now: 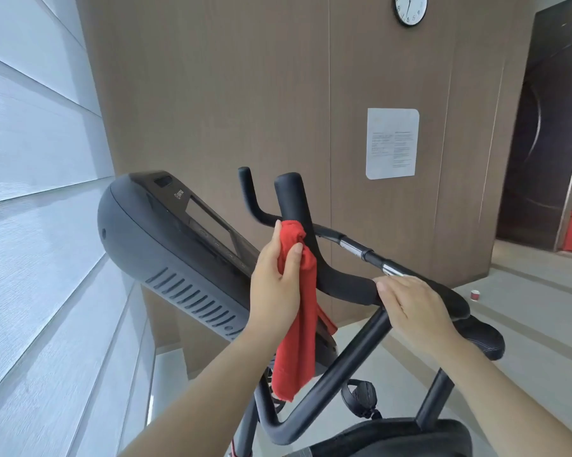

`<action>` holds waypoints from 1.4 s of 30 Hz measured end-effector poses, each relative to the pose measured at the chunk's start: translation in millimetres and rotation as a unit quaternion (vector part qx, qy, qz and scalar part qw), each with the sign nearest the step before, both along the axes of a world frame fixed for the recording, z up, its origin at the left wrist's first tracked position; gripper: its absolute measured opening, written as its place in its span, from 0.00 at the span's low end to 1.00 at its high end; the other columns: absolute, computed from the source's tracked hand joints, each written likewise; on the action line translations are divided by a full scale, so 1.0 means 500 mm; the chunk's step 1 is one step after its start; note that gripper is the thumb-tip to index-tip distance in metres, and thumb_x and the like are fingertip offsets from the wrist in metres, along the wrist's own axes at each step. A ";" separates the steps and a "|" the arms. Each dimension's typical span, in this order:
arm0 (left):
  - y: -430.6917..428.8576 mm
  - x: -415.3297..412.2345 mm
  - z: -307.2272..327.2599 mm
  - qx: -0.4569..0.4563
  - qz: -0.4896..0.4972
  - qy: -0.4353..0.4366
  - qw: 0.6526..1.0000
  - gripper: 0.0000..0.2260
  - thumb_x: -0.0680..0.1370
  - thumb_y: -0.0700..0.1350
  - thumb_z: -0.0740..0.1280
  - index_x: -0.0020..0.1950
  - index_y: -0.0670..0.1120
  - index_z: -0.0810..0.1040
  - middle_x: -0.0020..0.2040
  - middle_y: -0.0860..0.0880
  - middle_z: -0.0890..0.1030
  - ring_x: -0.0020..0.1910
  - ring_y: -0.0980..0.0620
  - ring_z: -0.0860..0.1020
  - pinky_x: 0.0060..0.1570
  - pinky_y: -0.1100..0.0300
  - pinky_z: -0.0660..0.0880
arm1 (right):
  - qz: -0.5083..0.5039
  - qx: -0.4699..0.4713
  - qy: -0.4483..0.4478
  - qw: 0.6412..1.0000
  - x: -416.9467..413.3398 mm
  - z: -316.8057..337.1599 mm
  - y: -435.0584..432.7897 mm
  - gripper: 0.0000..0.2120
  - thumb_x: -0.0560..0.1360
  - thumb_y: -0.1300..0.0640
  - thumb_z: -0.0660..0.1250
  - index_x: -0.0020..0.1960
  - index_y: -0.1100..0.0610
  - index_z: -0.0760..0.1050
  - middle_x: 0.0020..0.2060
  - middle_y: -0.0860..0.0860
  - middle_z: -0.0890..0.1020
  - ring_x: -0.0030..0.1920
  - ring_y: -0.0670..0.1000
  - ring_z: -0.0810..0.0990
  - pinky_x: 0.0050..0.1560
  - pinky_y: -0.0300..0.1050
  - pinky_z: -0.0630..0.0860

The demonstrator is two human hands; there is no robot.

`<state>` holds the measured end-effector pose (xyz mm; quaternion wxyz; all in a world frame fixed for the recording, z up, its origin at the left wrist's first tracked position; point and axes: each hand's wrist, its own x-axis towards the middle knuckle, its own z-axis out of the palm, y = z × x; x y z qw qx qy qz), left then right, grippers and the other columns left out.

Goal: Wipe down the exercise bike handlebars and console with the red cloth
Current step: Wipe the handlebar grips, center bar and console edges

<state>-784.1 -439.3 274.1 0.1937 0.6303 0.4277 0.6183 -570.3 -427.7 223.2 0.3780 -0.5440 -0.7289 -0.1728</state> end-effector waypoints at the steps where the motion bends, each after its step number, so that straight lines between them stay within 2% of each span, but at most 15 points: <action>1: 0.000 -0.001 0.001 -0.002 0.000 -0.004 1.000 0.19 0.81 0.50 0.58 0.73 0.53 0.65 0.63 0.59 0.74 0.60 0.66 0.71 0.56 0.76 0.65 | 0.002 -0.003 -0.003 1.000 0.002 0.001 -0.001 0.22 0.78 0.50 0.44 0.44 0.54 0.76 0.34 0.45 0.75 0.37 0.48 0.73 0.39 0.35 0.60; 5: -0.001 0.010 0.013 -0.003 0.021 -0.043 0.999 0.19 0.82 0.50 0.56 0.73 0.53 0.65 0.67 0.62 0.68 0.63 0.68 0.66 0.56 0.79 0.59 | 0.018 -0.003 0.008 1.000 0.005 0.002 -0.002 0.24 0.78 0.48 0.44 0.46 0.54 0.78 0.36 0.44 0.78 0.37 0.47 0.73 0.42 0.33 0.59; 8: -0.002 0.031 0.000 -0.004 0.038 -0.053 0.998 0.19 0.81 0.52 0.55 0.73 0.54 0.65 0.69 0.58 0.71 0.66 0.61 0.68 0.68 0.62 0.64 | 0.026 -0.020 0.000 0.999 0.011 -0.002 0.000 0.24 0.78 0.48 0.45 0.49 0.55 0.78 0.40 0.47 0.82 0.42 0.49 0.79 0.49 0.38 0.67; 10: -0.006 0.042 -0.009 -0.008 0.047 -0.061 0.997 0.19 0.81 0.52 0.55 0.72 0.53 0.66 0.68 0.57 0.72 0.67 0.59 0.69 0.69 0.54 0.65 | 0.033 -0.031 0.001 0.999 0.016 -0.001 0.001 0.23 0.78 0.47 0.45 0.51 0.54 0.78 0.42 0.47 0.82 0.44 0.49 0.79 0.52 0.41 0.69; 14: -0.021 0.055 -0.017 -0.017 0.069 -0.060 0.996 0.18 0.81 0.51 0.56 0.71 0.52 0.68 0.67 0.57 0.73 0.66 0.61 0.69 0.69 0.58 0.65 | 0.080 -0.048 0.012 0.996 0.025 0.001 0.001 0.23 0.79 0.48 0.46 0.55 0.55 0.77 0.47 0.48 0.82 0.49 0.49 0.79 0.55 0.42 0.71; 17: -0.033 0.063 0.000 -0.021 0.091 -0.085 0.992 0.13 0.82 0.49 0.56 0.64 0.56 0.75 0.57 0.61 0.79 0.58 0.65 0.74 0.61 0.65 0.68 | 0.130 -0.099 0.054 0.985 0.053 0.028 0.013 0.22 0.80 0.49 0.46 0.60 0.54 0.75 0.55 0.48 0.79 0.57 0.48 0.75 0.56 0.39 0.69; 20: -0.029 0.082 0.009 -0.026 0.133 -0.133 0.982 0.13 0.81 0.52 0.56 0.59 0.57 0.77 0.55 0.56 0.81 0.57 0.56 0.77 0.62 0.54 0.71 | 0.139 -0.127 0.053 0.981 0.096 0.046 0.046 0.20 0.81 0.50 0.47 0.62 0.54 0.74 0.59 0.48 0.77 0.61 0.49 0.73 0.54 0.38 0.66; 23: -0.021 0.109 -0.014 -0.043 0.137 -0.184 0.972 0.20 0.74 0.64 0.57 0.60 0.58 0.76 0.54 0.51 0.81 0.57 0.46 0.78 0.60 0.41 0.72 | 0.177 -0.182 0.036 0.966 0.111 0.042 0.070 0.22 0.80 0.48 0.45 0.62 0.53 0.74 0.59 0.50 0.78 0.60 0.50 0.74 0.55 0.41 0.68; 27: -0.030 0.143 -0.052 -0.069 0.155 -0.201 0.965 0.22 0.72 0.65 0.58 0.61 0.57 0.74 0.57 0.46 0.81 0.57 0.43 0.78 0.60 0.40 0.72 | 0.221 -0.184 0.018 0.958 0.112 0.041 0.079 0.26 0.79 0.45 0.43 0.58 0.56 0.75 0.55 0.53 0.79 0.56 0.52 0.76 0.55 0.46 0.71; 29: -0.040 0.154 -0.058 -0.077 0.165 -0.191 0.965 0.23 0.71 0.65 0.59 0.61 0.57 0.74 0.59 0.44 0.79 0.58 0.39 0.77 0.60 0.38 0.72 | 0.238 -0.176 0.018 0.955 0.119 0.037 0.081 0.27 0.79 0.45 0.42 0.56 0.57 0.75 0.54 0.54 0.80 0.54 0.51 0.77 0.52 0.42 0.73; 30: -0.045 0.160 -0.057 -0.076 0.184 -0.172 0.965 0.21 0.72 0.63 0.59 0.62 0.58 0.74 0.60 0.45 0.79 0.59 0.41 0.77 0.61 0.41 0.71 | 0.247 -0.175 0.016 0.953 0.122 0.034 0.081 0.27 0.79 0.45 0.42 0.56 0.56 0.75 0.54 0.53 0.80 0.53 0.50 0.78 0.49 0.38 0.72; 32: -0.064 0.183 -0.047 -0.040 0.247 -0.116 0.961 0.17 0.79 0.53 0.58 0.67 0.56 0.72 0.65 0.54 0.75 0.65 0.53 0.72 0.67 0.56 0.65 | 0.265 -0.177 0.018 0.948 0.128 0.032 0.079 0.26 0.79 0.45 0.42 0.58 0.55 0.75 0.55 0.52 0.80 0.54 0.49 0.78 0.49 0.34 0.68; 35: -0.080 0.228 -0.037 0.015 0.339 -0.052 0.939 0.21 0.81 0.44 0.59 0.74 0.47 0.60 0.68 0.58 0.64 0.66 0.63 0.62 0.60 0.80 0.53 | 0.290 -0.173 0.021 0.941 0.136 0.034 0.078 0.25 0.80 0.45 0.43 0.60 0.54 0.75 0.56 0.50 0.80 0.56 0.49 0.77 0.51 0.34 0.67; 39: -0.058 0.262 -0.070 0.001 0.356 0.022 0.934 0.23 0.80 0.41 0.59 0.73 0.41 0.57 0.75 0.47 0.56 0.71 0.56 0.57 0.57 0.85 0.47 | 0.300 -0.167 0.020 0.939 0.141 0.031 0.081 0.25 0.80 0.45 0.44 0.58 0.55 0.75 0.55 0.52 0.80 0.54 0.51 0.77 0.52 0.40 0.71; 42: -0.049 0.286 -0.089 -0.007 0.367 0.027 0.930 0.23 0.81 0.43 0.58 0.75 0.44 0.57 0.77 0.51 0.51 0.75 0.56 0.51 0.59 0.84 0.45 | 0.307 -0.157 0.031 0.938 0.141 0.030 0.085 0.26 0.80 0.43 0.43 0.53 0.56 0.76 0.49 0.52 0.80 0.51 0.53 0.78 0.53 0.49 0.76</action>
